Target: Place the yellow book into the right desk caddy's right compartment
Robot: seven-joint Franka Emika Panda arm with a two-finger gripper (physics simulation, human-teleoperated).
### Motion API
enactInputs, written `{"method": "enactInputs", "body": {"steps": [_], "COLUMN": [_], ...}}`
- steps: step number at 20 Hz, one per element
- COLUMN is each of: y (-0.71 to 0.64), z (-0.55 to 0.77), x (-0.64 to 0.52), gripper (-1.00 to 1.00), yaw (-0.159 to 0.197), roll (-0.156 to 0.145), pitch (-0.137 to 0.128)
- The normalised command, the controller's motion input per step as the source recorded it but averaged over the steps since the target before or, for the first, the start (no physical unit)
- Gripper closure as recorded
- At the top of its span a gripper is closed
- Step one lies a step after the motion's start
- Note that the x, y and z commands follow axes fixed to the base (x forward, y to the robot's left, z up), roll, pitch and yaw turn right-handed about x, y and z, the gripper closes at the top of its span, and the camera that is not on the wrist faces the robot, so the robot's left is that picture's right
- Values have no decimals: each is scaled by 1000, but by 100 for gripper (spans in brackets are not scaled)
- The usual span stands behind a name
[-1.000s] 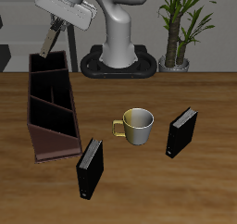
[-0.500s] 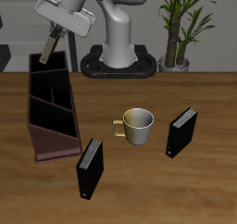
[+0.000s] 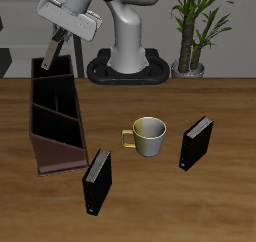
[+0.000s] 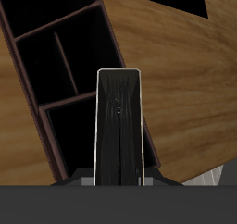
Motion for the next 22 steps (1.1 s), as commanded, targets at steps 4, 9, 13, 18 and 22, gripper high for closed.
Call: {"method": "enactInputs", "body": {"steps": [4,9,13,18,22], "y": [-27,-70,-65,-22,-21], "z": [-91,-220,-344,-209,-183], "x": [5,45,109,77,63], "gripper": [100,100,100,100,100], "yaw": [0,-9,0,-8,-6], "roll": [-17,-13,2,0,-9], "pitch": [-18,29,74,47,43]}}
